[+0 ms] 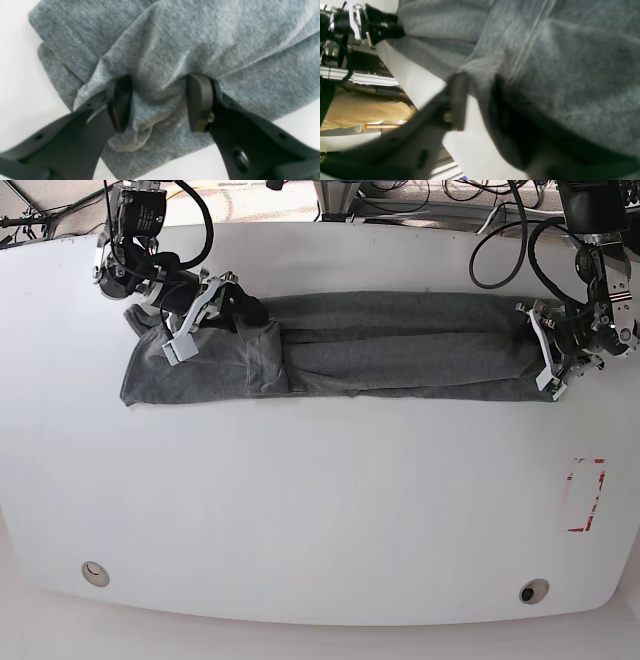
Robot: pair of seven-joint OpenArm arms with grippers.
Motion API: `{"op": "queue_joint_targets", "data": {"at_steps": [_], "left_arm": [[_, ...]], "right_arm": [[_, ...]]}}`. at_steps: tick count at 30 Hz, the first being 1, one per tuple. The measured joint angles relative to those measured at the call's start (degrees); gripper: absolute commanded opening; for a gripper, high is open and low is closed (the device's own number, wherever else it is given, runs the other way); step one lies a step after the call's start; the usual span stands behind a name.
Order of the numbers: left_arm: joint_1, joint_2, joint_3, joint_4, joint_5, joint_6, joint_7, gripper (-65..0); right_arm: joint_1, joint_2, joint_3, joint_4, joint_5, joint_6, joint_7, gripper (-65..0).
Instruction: Fold the T-shirt properly
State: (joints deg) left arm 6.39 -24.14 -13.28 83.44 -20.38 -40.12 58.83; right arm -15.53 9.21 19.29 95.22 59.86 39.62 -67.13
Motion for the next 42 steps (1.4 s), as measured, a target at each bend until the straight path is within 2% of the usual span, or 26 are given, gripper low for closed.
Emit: {"op": "queue_joint_targets", "data": {"at_steps": [1, 3, 5, 7, 19, 23, 26, 29, 37, 42], "left_arm": [[-0.20, -0.02, 0.00, -0.33, -0.11, -0.02, -0.04, -32.9], [-0.57, -0.07, 0.00, -1.36, -0.42, 0.00, -0.66, -32.9], [-0.94, -0.20, 0.00, -2.51, -0.50, 0.00, -1.57, -32.9], [-1.38, -0.22, -0.02, -3.34, -0.90, 0.00, -2.05, -32.9], [-1.97, -0.22, -0.07, -3.85, -0.85, 0.00, -2.16, -32.9], [-1.97, -0.20, -0.07, -3.85, -0.85, 0.00, -2.16, -32.9], [-1.99, -0.20, -0.07, -3.85, -0.87, 0.00, -2.19, -32.9], [-1.99, -0.20, -0.07, -3.85, -0.87, 0.00, -2.16, -32.9], [-1.99, -0.20, -0.07, -3.85, -0.87, 0.00, -2.16, -32.9], [-1.97, -0.20, -0.07, -3.85, -0.90, 0.00, -2.19, -32.9]], "right_arm": [[-0.07, 0.00, 0.00, -0.02, -0.04, 0.02, 0.00, -22.0], [-0.11, 0.15, 0.11, -0.02, -0.02, 0.00, 0.02, -14.3], [-0.09, 0.31, 0.24, -0.02, -0.11, 0.00, 0.02, -11.3], [-0.09, 0.28, 1.03, -0.02, -0.04, 0.02, 0.02, -11.6], [-1.81, 1.31, 11.37, 3.52, -0.57, -0.17, 0.33, -28.2], [-1.57, 1.05, 10.23, 5.11, 0.09, -0.15, 0.46, -37.3], [-1.51, -0.50, 8.68, 5.73, -0.02, -0.13, 0.46, -44.9], [-1.66, -1.99, 6.54, 5.84, -0.04, -0.15, -0.13, -49.8], [-1.09, -4.13, -1.88, 6.78, -0.20, -0.15, 0.13, -50.6], [-0.07, -5.18, -4.31, 6.71, -2.16, -0.13, 0.87, -50.6]]}}
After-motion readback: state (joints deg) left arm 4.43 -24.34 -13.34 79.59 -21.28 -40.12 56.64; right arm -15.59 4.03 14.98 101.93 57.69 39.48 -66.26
